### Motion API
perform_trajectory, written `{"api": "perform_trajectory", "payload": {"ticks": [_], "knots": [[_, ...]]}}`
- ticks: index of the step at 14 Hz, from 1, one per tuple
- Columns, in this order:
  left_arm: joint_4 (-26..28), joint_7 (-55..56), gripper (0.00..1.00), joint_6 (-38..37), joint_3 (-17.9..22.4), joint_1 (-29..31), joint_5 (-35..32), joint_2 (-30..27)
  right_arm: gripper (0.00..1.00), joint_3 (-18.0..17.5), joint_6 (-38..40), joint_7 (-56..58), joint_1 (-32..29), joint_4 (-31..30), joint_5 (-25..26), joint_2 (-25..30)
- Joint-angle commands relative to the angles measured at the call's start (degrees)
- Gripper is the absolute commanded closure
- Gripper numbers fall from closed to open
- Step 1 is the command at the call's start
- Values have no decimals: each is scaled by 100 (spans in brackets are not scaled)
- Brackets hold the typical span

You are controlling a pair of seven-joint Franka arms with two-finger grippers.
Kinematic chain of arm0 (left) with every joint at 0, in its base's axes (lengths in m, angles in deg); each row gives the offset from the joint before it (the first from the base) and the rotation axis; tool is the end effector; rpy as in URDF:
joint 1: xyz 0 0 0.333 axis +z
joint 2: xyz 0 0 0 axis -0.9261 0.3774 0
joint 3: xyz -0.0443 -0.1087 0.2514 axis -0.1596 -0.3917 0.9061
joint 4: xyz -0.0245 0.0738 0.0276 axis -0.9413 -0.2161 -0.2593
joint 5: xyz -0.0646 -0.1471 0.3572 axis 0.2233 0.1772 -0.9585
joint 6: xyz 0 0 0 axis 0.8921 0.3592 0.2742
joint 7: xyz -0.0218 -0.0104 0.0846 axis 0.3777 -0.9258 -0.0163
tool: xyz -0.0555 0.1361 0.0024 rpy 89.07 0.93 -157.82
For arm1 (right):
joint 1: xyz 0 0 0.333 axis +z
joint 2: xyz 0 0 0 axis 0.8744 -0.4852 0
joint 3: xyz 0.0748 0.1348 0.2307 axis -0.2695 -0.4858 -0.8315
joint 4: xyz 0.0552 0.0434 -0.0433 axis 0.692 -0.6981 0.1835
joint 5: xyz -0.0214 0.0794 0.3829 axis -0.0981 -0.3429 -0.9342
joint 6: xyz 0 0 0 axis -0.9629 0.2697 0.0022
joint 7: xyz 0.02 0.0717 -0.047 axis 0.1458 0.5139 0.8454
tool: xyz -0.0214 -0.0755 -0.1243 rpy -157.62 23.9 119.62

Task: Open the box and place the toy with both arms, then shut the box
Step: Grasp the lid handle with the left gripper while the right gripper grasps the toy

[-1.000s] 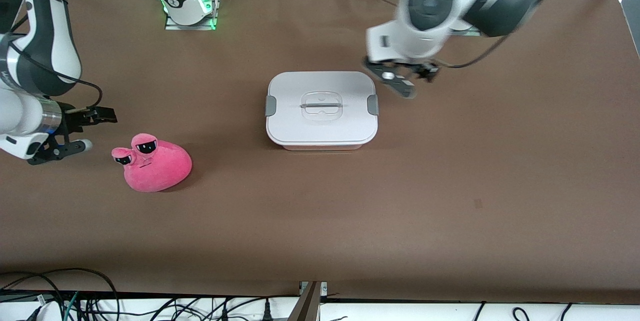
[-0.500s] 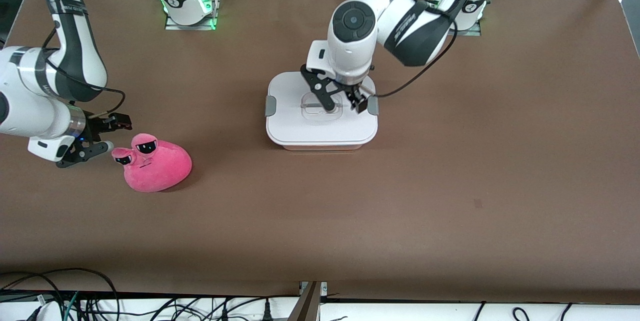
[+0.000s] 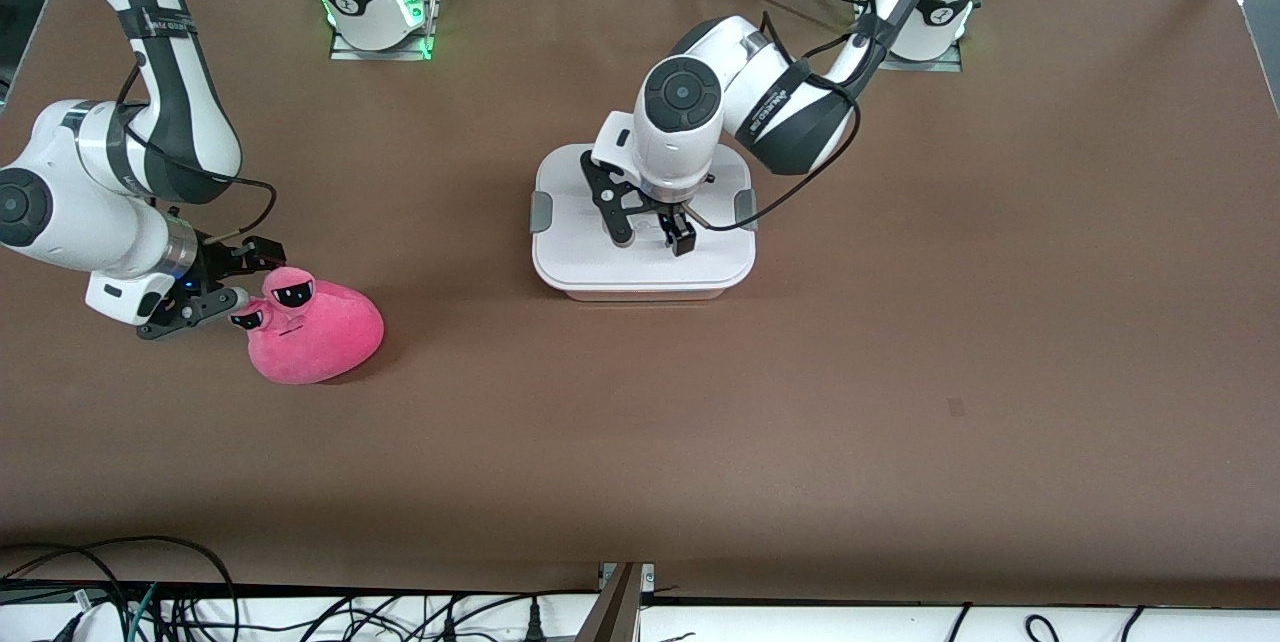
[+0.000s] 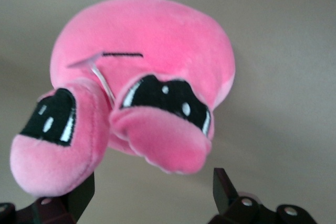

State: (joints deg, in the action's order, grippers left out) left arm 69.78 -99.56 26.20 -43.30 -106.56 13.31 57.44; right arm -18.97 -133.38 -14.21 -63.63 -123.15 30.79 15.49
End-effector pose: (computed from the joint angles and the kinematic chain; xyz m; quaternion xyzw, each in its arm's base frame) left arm 0.4871 -0.4751 0.2844 0.8361 -0.5444 -0.0342 0.0575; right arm 0.5932 -0.0301 0.2498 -0.9789 -0.1988 0.0441 0.0145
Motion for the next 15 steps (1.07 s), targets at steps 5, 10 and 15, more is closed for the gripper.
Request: {"api": "perform_trajectory", "payload": {"ticks": [5,10,15], "knots": [[-10,-278,80,-11,58,-144,121,63,0,-216,-930,120,-16,-117,-132,-116],[-27,-700,100,-63,49,-135,156,19,0,-269,-1923,128,-16,-126,-132,-493],[-115,-701,100,-747,-153,-91,165,-112,100,-331,-2339,120,-8,-91,-132,-661]]}}
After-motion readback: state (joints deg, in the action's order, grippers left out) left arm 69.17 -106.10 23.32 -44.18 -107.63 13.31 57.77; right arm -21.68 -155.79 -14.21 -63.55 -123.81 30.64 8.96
